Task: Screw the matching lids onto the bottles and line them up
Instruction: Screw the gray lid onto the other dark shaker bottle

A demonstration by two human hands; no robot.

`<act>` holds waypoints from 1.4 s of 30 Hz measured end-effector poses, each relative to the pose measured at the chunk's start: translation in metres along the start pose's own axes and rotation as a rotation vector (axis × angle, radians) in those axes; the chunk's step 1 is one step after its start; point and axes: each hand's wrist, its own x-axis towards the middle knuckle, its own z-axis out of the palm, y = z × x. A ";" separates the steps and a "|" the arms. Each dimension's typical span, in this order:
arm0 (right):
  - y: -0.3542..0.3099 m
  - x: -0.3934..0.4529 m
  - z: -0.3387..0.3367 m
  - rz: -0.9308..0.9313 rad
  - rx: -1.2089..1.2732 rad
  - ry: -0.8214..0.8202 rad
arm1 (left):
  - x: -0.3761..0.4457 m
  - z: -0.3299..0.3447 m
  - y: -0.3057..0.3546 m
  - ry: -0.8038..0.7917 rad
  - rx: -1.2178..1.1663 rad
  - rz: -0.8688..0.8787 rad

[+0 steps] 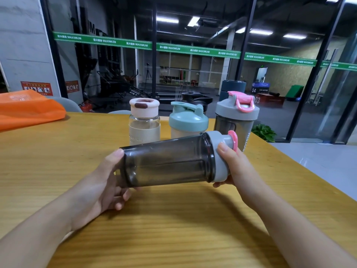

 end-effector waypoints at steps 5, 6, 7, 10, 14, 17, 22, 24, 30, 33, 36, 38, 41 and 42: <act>0.003 0.007 -0.003 0.098 0.039 0.047 | -0.002 -0.003 0.000 0.019 0.062 0.102; 0.004 0.007 -0.004 0.105 0.037 0.046 | -0.003 -0.004 0.000 -0.004 0.078 0.114; 0.004 0.007 -0.005 0.110 0.037 0.045 | -0.004 -0.004 0.000 -0.025 0.083 0.120; 0.003 0.008 -0.007 0.119 0.036 0.047 | -0.005 -0.007 0.000 -0.051 0.049 0.126; 0.001 0.008 -0.009 0.154 0.028 0.059 | -0.006 -0.007 0.000 -0.102 0.020 0.125; -0.002 0.006 -0.008 0.187 0.017 0.054 | -0.006 -0.004 0.000 -0.090 0.039 0.157; -0.002 0.005 -0.007 0.191 0.033 0.048 | -0.006 -0.001 0.000 -0.079 0.047 0.191; -0.001 0.006 -0.006 0.166 0.029 0.052 | -0.005 -0.001 -0.002 -0.100 -0.005 0.199; 0.001 0.004 -0.004 -0.006 0.023 0.037 | -0.003 -0.002 0.001 -0.147 -0.211 0.065; -0.002 0.000 -0.001 -0.058 0.086 0.029 | -0.005 -0.002 0.002 -0.150 -0.212 -0.021; -0.004 0.000 0.000 -0.067 0.111 0.026 | -0.005 -0.002 0.001 -0.131 -0.169 -0.030; -0.004 0.000 0.000 -0.064 0.097 0.021 | -0.005 -0.001 0.002 -0.106 -0.138 -0.004; -0.001 0.000 -0.001 -0.062 0.063 0.014 | -0.004 -0.001 0.002 -0.073 -0.155 0.022; 0.000 0.001 -0.001 -0.062 0.050 0.016 | -0.003 -0.001 0.002 -0.062 -0.158 0.028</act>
